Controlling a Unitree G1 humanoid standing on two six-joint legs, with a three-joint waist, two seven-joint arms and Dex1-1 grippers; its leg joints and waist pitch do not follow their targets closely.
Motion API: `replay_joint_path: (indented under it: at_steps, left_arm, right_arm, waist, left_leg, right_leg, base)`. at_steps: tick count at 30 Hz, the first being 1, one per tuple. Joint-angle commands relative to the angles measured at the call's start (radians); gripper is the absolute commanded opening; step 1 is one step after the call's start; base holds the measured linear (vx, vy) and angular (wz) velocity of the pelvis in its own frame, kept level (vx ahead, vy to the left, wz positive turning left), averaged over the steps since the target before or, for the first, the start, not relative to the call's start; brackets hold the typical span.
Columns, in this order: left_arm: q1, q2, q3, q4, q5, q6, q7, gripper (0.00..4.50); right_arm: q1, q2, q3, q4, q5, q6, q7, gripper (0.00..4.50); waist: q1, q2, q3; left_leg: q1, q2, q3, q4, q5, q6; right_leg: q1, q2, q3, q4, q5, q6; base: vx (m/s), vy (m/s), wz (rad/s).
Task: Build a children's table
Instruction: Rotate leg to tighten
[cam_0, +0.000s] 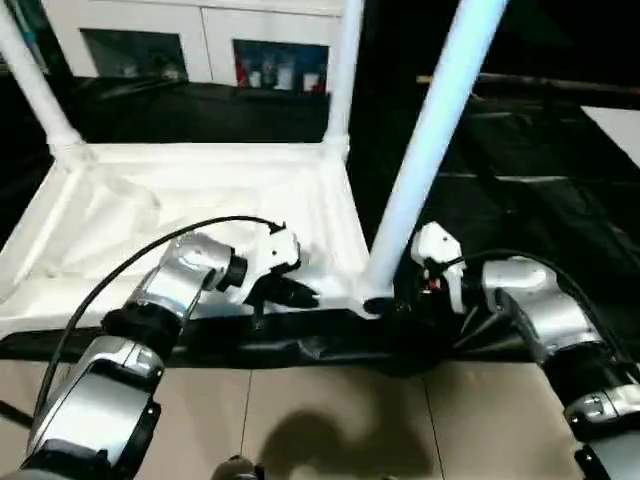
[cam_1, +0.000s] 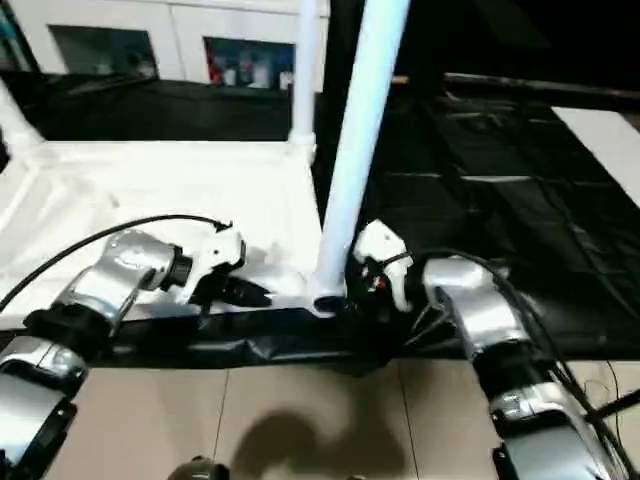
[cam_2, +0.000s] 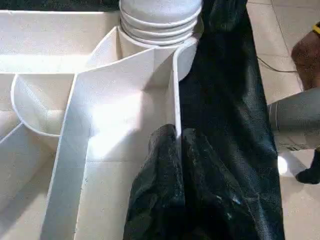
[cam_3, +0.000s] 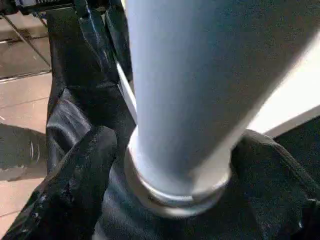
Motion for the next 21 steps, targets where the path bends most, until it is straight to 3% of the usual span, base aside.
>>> replay_joint_path:
  at_steps: [1,5,7,8,10,12,14,17,18,21]
  left_arm:
    - [-0.011,-0.012,-0.018,-0.029,-0.022,-0.001,-0.030,0.00]
    - [-0.011,-0.008,-0.016,-0.042,-0.023,0.010,-0.037,0.00]
    - [-0.011,-0.006,-0.014,-0.047,-0.022,0.014,-0.043,0.00]
    - [-0.011,-0.006,-0.014,-0.047,-0.022,0.014,-0.043,0.00]
    - [-0.011,-0.006,-0.014,-0.042,-0.019,0.013,-0.050,0.00]
    - [-0.011,-0.007,-0.015,-0.040,-0.018,0.011,-0.051,0.00]
    - [-0.010,-0.010,-0.013,-0.043,-0.023,0.017,-0.052,0.00]
    - [-0.003,-0.010,-0.011,-0.051,-0.027,0.023,-0.055,0.00]
    - [0.004,-0.007,-0.012,-0.058,-0.029,0.029,-0.062,0.00]
    - [0.010,-0.004,-0.015,-0.063,-0.030,0.036,-0.074,0.00]
  right_arm:
    - [-0.015,0.005,-0.004,0.013,-0.015,-0.006,-0.016,3.80]
    - [-0.016,0.014,-0.005,0.017,-0.016,0.010,-0.026,3.65]
    - [-0.016,0.016,-0.009,0.014,-0.007,0.019,-0.031,3.44]
    - [-0.016,0.017,-0.009,0.014,-0.006,0.020,-0.031,3.37]
    - [-0.015,0.018,-0.010,0.016,-0.005,0.022,-0.031,3.29]
    - [-0.014,0.020,-0.011,0.018,-0.006,0.022,-0.031,2.96]
    - [-0.009,0.022,-0.018,0.023,-0.007,0.020,-0.030,2.90]
    - [-0.002,0.025,-0.021,0.027,-0.004,0.017,-0.025,2.73]
    - [0.003,0.029,-0.020,0.027,-0.002,0.017,-0.022,2.73]
    - [0.007,0.033,-0.025,0.023,0.005,0.021,-0.026,2.72]
  waist:
    - [-0.003,-0.008,-0.079]
    - [-0.002,-0.006,-0.080]
    - [-0.003,0.001,-0.081]
    - [-0.004,-0.002,-0.081]
    - [-0.004,0.008,-0.082]
    - [-0.004,0.003,-0.082]
    - [-0.003,0.002,-0.083]
    - [-0.003,0.002,-0.083]
    - [-0.003,0.008,-0.084]
    - [-0.005,0.006,-0.085]
  left_leg:
    - [0.020,0.038,-0.015,-0.058,-0.118,0.070]
    - [0.020,0.037,-0.015,-0.057,-0.117,0.067]
    - [0.020,0.038,-0.016,-0.057,-0.115,0.065]
    - [0.020,0.037,-0.016,-0.057,-0.116,0.064]
    - [0.021,0.037,-0.016,-0.057,-0.122,0.061]
    - [0.020,0.037,-0.016,-0.057,-0.124,0.059]
    - [0.021,0.037,-0.016,-0.056,-0.126,0.059]
    - [0.020,0.037,-0.017,-0.056,-0.121,0.060]
    - [0.021,0.037,-0.017,-0.055,-0.119,0.060]
    - [0.021,0.038,-0.016,-0.055,-0.119,0.062]
  right_leg:
    - [0.053,-0.079,0.059,-0.064,-0.060,-0.229]
    - [0.056,-0.079,0.060,-0.064,-0.052,-0.227]
    - [0.056,-0.078,0.059,-0.063,-0.041,-0.229]
    - [0.057,-0.077,0.059,-0.062,-0.034,-0.231]
    - [0.057,-0.077,0.059,-0.063,-0.030,-0.234]
    - [0.059,-0.076,0.059,-0.061,-0.016,-0.239]
    - [0.059,-0.077,0.059,-0.060,-0.015,-0.241]
    - [0.059,-0.077,0.058,-0.059,-0.007,-0.245]
    - [0.059,-0.077,0.059,-0.057,0.001,-0.247]
    - [0.059,-0.076,0.059,-0.057,0.013,-0.252]
  base:
    - [0.000,0.000,0.00]
    - [0.000,0.000,0.00]
    - [0.000,0.000,0.00]
    - [0.000,0.000,0.00]
    - [0.000,0.000,0.00]
    - [0.000,0.000,0.00]
    - [0.000,0.000,0.00]
    - [0.000,0.000,0.00]
    - [0.000,0.000,0.00]
    - [0.000,0.000,0.00]
